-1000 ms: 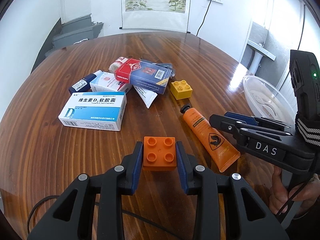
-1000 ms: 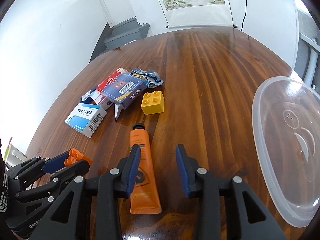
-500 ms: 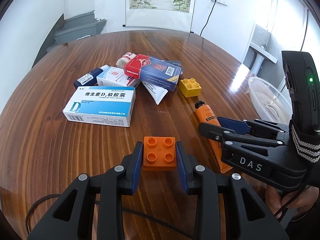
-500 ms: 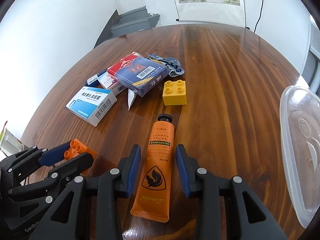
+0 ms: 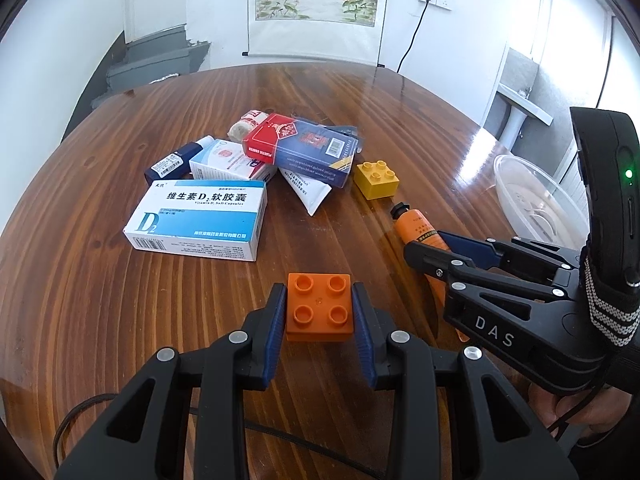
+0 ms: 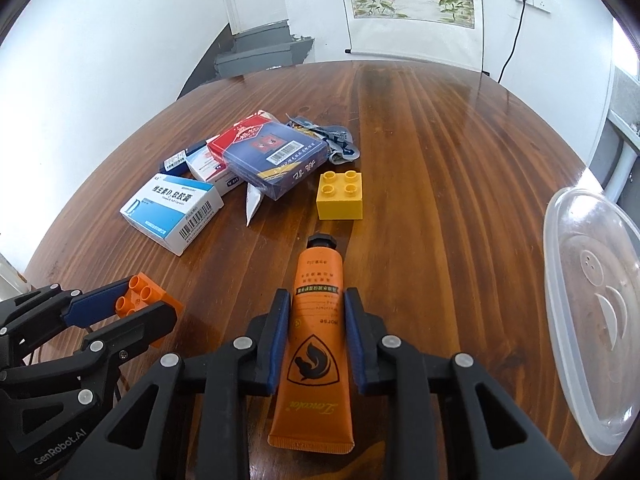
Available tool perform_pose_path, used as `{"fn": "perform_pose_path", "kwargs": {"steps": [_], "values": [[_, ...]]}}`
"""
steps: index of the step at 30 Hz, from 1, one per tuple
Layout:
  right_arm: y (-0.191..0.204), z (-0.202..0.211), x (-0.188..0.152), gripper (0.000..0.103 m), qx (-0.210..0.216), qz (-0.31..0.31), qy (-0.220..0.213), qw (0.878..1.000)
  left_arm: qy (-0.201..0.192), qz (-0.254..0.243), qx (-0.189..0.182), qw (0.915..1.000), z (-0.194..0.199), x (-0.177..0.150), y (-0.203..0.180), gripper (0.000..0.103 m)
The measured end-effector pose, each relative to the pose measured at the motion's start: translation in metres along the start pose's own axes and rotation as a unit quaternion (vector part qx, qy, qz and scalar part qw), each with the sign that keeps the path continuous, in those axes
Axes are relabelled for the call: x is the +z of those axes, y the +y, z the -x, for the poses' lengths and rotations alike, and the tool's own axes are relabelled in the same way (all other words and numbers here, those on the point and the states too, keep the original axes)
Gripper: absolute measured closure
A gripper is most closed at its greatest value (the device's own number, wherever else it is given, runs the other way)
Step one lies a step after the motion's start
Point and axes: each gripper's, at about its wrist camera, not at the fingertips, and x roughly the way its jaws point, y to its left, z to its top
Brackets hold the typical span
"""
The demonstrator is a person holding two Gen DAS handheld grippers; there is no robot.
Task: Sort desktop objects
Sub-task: 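Carry orange brick in left gripper and tube in right gripper to clear bowl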
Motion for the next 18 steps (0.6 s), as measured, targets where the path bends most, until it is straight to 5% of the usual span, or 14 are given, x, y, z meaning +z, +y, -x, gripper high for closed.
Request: {"fn": "perform_pose_path", "kwargs": {"steps": [18], "values": [[-0.081,0.069,-0.003,0.073,-0.027,-0.083,-0.087,0.992,-0.021,-0.072,-0.034,0.9966,0.006,0.031,-0.084,0.068]]}}
